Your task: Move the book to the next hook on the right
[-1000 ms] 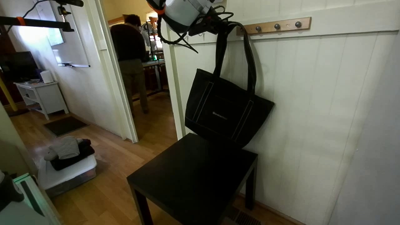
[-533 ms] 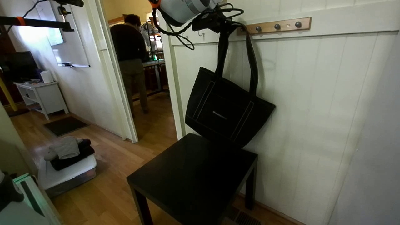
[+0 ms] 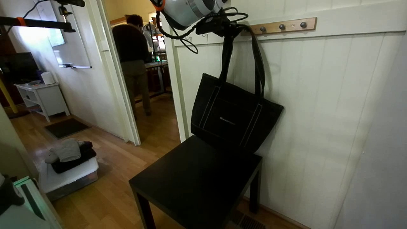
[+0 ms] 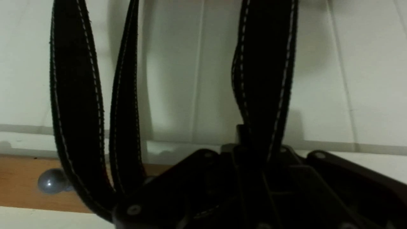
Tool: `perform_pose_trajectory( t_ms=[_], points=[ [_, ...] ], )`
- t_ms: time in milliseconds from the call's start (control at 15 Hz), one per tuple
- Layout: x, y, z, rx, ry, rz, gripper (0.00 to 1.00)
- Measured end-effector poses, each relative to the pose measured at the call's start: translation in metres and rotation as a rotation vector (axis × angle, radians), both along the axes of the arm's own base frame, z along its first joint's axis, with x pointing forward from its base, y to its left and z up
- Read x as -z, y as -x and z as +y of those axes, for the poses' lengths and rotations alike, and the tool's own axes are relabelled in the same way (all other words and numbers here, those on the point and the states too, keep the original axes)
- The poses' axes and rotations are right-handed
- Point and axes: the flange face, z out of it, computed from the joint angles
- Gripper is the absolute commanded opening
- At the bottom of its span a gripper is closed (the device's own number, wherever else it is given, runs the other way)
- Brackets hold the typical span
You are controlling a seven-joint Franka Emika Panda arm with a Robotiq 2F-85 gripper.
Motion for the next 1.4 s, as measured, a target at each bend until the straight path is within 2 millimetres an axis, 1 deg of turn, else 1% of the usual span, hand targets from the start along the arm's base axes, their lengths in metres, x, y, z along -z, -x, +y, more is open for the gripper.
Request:
perform_pose_trajectory(
  t_ms=[333,533,733,933,1133,1400],
  points=[
    [0.004,-0.001,-0.016,0.027,0.042,0.002,0.02],
    [0.005,-0.002,-0.017,0.033,0.081,0.004,0.02],
    [0.004,-0.005,-0.011,0.051,0.132,0.007,0.02],
    [0.005,-0.009,-0.001,0.07,0.18,0.007,0.02],
    [0.007,-0.011,0.011,0.056,0.218,0.003,0.02],
    [0.002,-0.011,0.018,0.04,0.276,-0.013,0.02]
  ],
)
